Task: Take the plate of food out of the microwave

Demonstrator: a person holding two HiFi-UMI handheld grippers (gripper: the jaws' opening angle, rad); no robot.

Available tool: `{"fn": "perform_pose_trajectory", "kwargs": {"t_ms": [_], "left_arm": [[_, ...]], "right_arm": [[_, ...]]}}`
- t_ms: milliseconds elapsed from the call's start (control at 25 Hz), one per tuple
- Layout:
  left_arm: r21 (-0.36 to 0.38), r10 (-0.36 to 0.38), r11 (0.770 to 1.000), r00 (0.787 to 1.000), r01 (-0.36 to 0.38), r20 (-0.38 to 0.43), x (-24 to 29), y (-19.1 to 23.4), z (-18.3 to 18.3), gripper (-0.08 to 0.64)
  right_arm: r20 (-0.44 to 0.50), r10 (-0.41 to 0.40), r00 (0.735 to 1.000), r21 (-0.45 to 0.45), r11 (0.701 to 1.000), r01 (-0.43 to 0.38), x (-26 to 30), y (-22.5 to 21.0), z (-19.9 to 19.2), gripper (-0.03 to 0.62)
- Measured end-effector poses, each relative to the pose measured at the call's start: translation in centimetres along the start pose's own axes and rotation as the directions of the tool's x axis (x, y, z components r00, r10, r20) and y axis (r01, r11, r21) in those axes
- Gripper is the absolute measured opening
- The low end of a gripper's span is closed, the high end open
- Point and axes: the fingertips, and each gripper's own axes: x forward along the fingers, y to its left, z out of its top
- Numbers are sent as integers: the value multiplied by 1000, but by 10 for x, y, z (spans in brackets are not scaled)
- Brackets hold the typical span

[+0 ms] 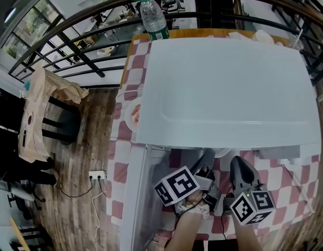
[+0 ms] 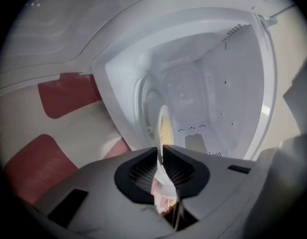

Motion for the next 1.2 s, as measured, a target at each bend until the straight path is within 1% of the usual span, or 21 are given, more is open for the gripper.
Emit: {"fn": "perform_pose_trajectory", "kwargs": {"t_ms": [200, 320, 440, 640, 680, 720, 800, 920, 1000, 1040, 1080, 1200], "left_arm": [[-39, -20, 999, 1000, 21, 9, -5, 2, -5, 52], [-38, -28, 999, 1000, 29, 13, -8, 3, -7, 52], [-42, -41, 998, 999, 42, 19, -11, 4, -10, 52], [-43, -53, 998, 998, 55, 27, -17, 5, -17, 54], [-41, -53, 998, 998, 54, 25, -18, 5, -19, 53], [-40, -53, 998, 998, 54, 23, -19, 6, -20, 52], [-37, -57, 998, 998, 58, 22, -20, 6, -22, 51], [-29, -63, 998, 998, 64, 23, -21, 7, -24, 51], [-25, -65, 998, 998, 65, 24, -22, 8, -24, 51], [-22, -65, 998, 998, 66, 24, -22, 8, -24, 51], [-19, -65, 998, 998, 66, 25, -22, 9, -24, 51], [-10, -68, 998, 997, 68, 28, -22, 9, -24, 51]], "right_arm": [[5, 5, 1000, 6, 1000, -5, -1, 1, -1, -6], [1, 4, 1000, 6, 1000, -4, -3, 1, -1, -6], [7, 1, 1000, 26, 1000, -1, -5, -3, -2, -6], [-9, -14, 1000, 113, 993, 15, -7, -14, -3, 0], [-11, -15, 1000, 124, 992, 16, -7, -15, -3, 44], [-8, -13, 1000, 136, 991, 14, -8, -17, -2, 44], [3, 1, 1000, 173, 985, -1, -8, -18, -1, 44], [6, 39, 999, 246, 968, -39, -4, -19, -2, 55], [-2, 63, 998, 260, 964, -60, -1, -17, -3, 64], [-4, 71, 997, 268, 961, -67, 0, -16, -4, 80], [-7, 75, 997, 280, 957, -70, 1, -15, -4, 98], [2, 69, 998, 328, 942, -66, 4, -17, -3, 101]]}}
